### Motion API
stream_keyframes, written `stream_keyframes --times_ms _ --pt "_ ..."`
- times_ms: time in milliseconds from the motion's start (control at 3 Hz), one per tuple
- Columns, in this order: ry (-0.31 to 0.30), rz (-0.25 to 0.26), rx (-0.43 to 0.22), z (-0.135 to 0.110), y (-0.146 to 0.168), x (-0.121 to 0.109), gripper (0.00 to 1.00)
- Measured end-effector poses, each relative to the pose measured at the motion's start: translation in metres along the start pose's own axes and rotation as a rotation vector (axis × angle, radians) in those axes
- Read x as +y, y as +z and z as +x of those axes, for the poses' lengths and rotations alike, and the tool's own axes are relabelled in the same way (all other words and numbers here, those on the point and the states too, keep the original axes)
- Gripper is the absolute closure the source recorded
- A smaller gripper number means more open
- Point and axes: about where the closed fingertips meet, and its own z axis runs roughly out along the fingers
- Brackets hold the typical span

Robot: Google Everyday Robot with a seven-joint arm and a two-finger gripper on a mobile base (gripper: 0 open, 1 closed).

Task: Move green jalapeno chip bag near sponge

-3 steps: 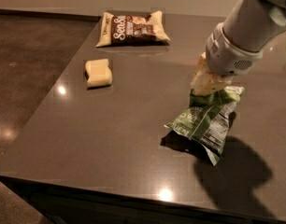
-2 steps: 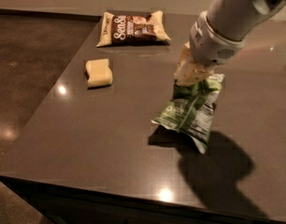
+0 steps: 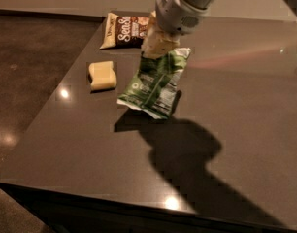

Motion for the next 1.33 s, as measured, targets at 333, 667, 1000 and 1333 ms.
stream_keyframes --times_ms 333,667,1000,1333 --pt "-0.031 0.013 -0.031 -0.023 0.010 -0.035 1.00" --pt "-0.057 0.022 -0.044 -0.030 0.030 -0.063 0.87" --pt "-0.069 0.018 -0.046 -0.040 0.043 -0.078 0.63" --pt "-0.056 0.016 -0.041 -0.038 0.053 -0.083 0.41"
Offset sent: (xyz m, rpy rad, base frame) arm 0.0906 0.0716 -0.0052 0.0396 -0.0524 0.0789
